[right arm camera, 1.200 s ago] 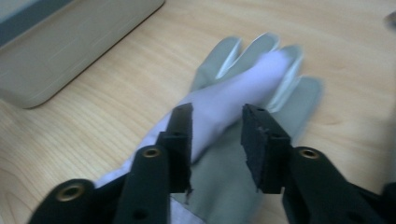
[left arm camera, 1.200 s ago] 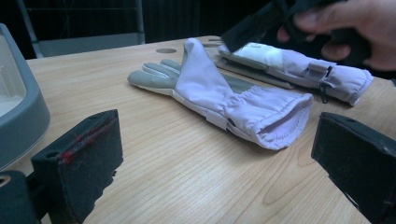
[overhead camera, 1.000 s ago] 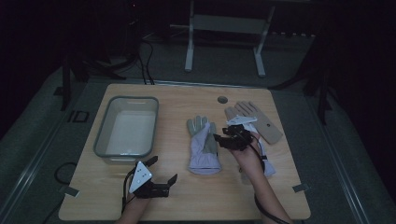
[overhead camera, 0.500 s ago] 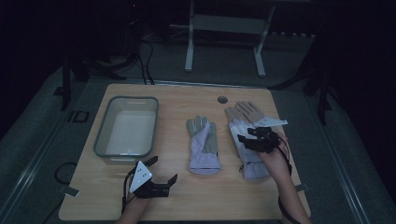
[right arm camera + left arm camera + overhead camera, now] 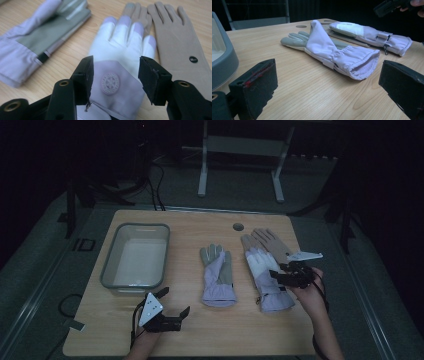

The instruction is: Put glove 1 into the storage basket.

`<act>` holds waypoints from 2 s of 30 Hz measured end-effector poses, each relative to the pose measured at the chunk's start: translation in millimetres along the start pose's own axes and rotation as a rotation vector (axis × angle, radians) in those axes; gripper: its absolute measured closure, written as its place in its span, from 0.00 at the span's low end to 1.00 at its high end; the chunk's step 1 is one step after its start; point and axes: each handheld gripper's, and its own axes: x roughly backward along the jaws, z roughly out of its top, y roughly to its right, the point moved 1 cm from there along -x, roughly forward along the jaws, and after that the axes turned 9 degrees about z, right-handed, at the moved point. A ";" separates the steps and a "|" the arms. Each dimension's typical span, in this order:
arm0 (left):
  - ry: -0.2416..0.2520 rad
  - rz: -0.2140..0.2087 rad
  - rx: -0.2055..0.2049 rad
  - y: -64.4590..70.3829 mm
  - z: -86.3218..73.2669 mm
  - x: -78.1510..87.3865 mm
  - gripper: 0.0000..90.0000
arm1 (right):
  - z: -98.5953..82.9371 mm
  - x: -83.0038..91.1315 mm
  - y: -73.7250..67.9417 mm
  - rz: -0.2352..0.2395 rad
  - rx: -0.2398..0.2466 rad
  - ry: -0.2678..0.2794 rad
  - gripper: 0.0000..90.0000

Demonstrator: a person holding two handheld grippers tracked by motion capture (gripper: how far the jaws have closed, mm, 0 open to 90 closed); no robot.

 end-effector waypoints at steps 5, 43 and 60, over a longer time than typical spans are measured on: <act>0.000 -0.002 0.000 -0.1 0.0 0.0 0.02 | -7.6 -15.4 7.9 0.034 -0.042 -0.022 0.49; 0.004 0.007 0.004 0.0 -0.2 0.8 0.02 | 33.4 35.6 -48.2 -0.038 -0.110 0.152 0.84; 0.007 0.007 0.000 0.2 -0.2 0.8 0.02 | 82.7 -10.5 -122.1 0.048 -0.106 0.149 0.85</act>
